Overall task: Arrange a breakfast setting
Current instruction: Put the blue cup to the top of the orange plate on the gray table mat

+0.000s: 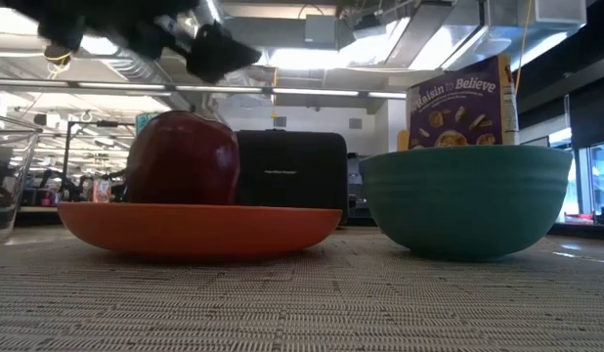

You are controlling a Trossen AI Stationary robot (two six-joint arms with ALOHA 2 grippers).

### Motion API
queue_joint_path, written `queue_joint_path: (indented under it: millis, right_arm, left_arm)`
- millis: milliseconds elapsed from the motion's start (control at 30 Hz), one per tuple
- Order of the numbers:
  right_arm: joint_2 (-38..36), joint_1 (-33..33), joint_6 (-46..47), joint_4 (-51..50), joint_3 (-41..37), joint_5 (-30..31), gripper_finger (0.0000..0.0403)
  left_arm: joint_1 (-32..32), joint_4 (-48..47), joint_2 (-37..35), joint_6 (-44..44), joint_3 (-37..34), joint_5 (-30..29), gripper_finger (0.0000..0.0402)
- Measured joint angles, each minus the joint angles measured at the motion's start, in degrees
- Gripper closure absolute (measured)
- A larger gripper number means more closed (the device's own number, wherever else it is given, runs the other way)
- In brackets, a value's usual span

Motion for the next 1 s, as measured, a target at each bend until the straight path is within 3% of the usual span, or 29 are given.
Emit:
queue_joint_path:
  millis: [200, 300, 400, 667, 1000]
  right_arm:
    - [-2.34, -8.11, 13.8, -19.37, 0.0, -11.08, 0.022]
    - [-2.19, -13.56, 22.92, -32.43, -0.17, -18.83, 0.022]
    - [-1.82, -18.22, 27.69, -38.07, -2.57, -24.61, 0.022]
    - [-1.72, -26.04, 32.62, -28.94, -16.15, -31.15, 0.0219]
    - [-1.67, -31.01, 34.34, -18.16, -25.2, -32.24, 0.0219]
  left_arm:
    - [4.71, -20.07, -8.14, -5.42, 8.42, -3.42, 0.0008]
    - [8.05, -25.48, -8.15, -6.22, 14.12, -5.26, 0.0008]
    - [11.47, -28.65, -6.6, -4.57, 18.81, -5.1, 0.0008]
    - [20.41, -34.74, -6.15, -8.79, 28.27, -9.14, 0.0008]
    - [26.02, -38.58, -6.18, -10.03, 29.42, -9.59, 0.0008]
